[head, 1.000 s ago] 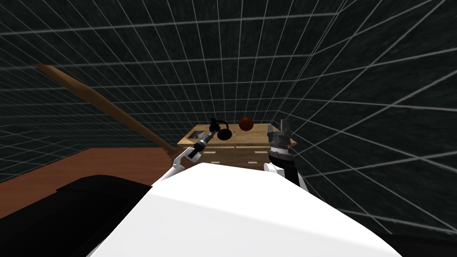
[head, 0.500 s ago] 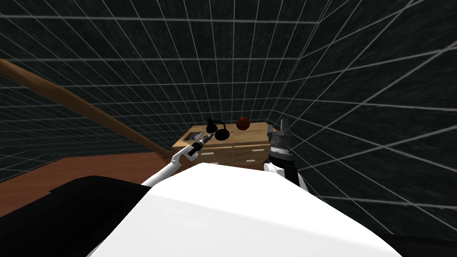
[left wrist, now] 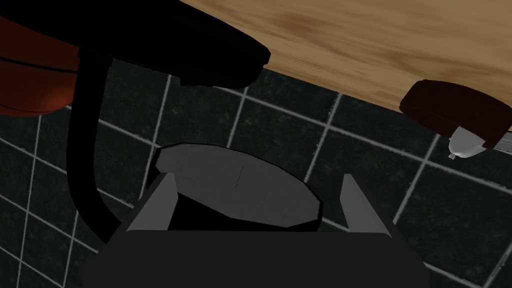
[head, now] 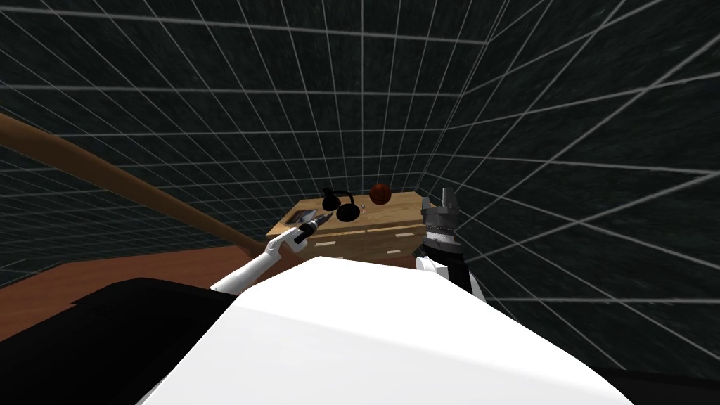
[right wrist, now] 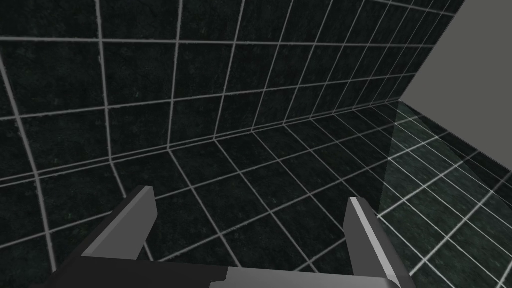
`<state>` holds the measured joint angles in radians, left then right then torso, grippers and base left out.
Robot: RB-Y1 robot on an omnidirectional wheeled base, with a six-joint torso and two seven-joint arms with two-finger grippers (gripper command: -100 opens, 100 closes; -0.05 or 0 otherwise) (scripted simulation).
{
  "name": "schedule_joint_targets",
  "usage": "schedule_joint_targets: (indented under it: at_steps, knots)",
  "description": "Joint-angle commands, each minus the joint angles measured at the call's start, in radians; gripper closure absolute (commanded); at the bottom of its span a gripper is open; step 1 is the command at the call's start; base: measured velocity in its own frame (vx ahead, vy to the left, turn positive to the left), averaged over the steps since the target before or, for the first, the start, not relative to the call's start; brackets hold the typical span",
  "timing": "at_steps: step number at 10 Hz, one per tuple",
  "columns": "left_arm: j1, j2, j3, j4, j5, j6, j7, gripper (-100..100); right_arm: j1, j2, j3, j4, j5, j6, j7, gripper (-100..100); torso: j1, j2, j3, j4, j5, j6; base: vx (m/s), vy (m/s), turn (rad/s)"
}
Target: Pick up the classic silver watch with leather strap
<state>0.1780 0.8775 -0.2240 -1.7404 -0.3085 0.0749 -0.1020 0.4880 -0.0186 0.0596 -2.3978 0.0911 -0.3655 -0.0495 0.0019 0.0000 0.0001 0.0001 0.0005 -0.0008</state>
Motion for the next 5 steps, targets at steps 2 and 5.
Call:
schedule_joint_targets:
  at_steps: [2, 5]
  knots:
    - [-0.024, 0.044, -0.017, 0.046, -0.010, 0.030, 0.000, -100, 0.000, 0.000, 0.000, 0.000, 0.000, 0.000, 0.000, 0, 0.000, 0.000, 0.000, 0.000, 0.000, 0.000, -0.005, 0.027, -0.059]
    - [-0.030, 0.103, -0.047, 0.107, -0.024, 0.076, -0.002, -100, 0.000, 0.000, 0.000, 0.000, 0.000, 0.000, 0.000, 0, 0.002, 0.000, 0.000, 0.000, 0.000, 0.000, -0.006, 0.055, -0.064]
